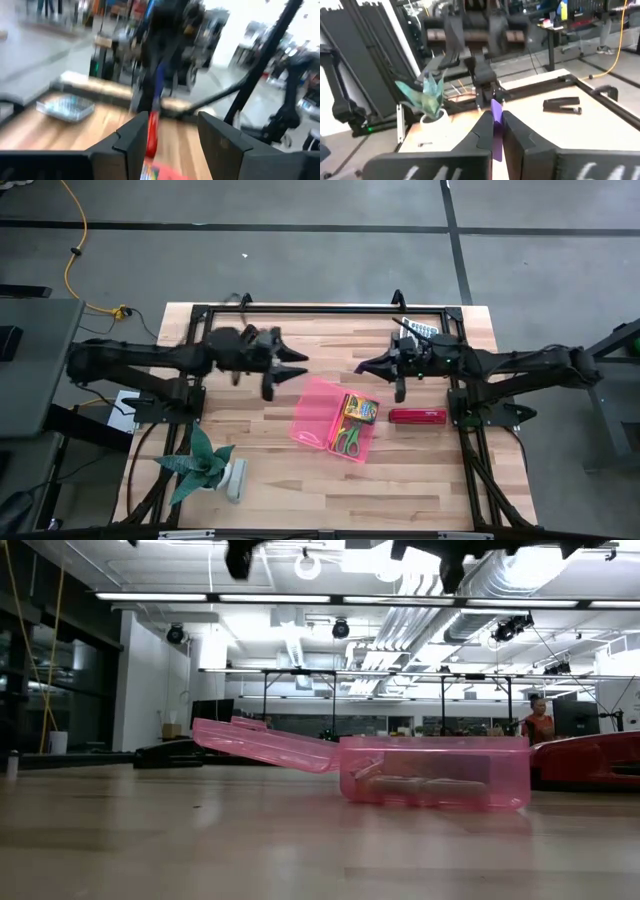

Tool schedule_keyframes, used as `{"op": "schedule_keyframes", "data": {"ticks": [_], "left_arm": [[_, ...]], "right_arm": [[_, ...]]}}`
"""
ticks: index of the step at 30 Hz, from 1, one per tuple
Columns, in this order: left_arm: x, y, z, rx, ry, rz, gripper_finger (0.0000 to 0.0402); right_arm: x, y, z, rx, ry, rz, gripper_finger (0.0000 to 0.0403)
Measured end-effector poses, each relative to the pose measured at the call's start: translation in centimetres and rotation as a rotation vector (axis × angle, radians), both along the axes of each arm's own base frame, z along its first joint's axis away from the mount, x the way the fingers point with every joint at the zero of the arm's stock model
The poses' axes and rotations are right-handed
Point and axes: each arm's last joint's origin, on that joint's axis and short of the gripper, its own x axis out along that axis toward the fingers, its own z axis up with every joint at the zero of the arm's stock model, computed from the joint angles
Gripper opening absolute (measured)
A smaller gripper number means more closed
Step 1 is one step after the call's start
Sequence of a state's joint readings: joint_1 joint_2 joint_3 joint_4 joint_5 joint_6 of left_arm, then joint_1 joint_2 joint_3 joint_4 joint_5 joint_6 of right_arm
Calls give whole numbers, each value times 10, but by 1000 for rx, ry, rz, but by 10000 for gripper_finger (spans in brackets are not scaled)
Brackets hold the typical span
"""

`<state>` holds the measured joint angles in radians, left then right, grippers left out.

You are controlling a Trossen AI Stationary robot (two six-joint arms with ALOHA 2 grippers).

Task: Pack school essentials
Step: Put the blue eraser into the pink supply box

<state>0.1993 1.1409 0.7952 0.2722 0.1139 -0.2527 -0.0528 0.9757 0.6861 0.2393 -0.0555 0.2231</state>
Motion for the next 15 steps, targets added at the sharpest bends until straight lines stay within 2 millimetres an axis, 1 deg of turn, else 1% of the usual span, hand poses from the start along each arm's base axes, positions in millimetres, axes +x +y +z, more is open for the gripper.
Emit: {"op": "schedule_keyframes", "data": {"ticks": [2, 5, 8, 10, 12, 15], "left_arm": [[-14, -5, 13, 28, -71, -9, 161], [-32, -12, 18, 45, -126, 2, 158], [-45, -19, 6, 52, -142, 35, 147], [-52, -23, -6, 53, -161, 50, 130], [-59, -24, -14, 53, -202, 64, 102], [-65, -25, -24, 53, -250, 72, 40]], "right_arm": [[-9, 0, 2, 1, 23, -9, 2], [-18, 3, 3, -1, 55, -24, 1], [-21, 5, 2, -8, 75, -39, 1], [-21, 6, 3, -17, 69, -39, 1], [-21, 6, 2, -19, 71, -38, 1], [-21, 6, 2, -19, 70, -39, 1]]}}
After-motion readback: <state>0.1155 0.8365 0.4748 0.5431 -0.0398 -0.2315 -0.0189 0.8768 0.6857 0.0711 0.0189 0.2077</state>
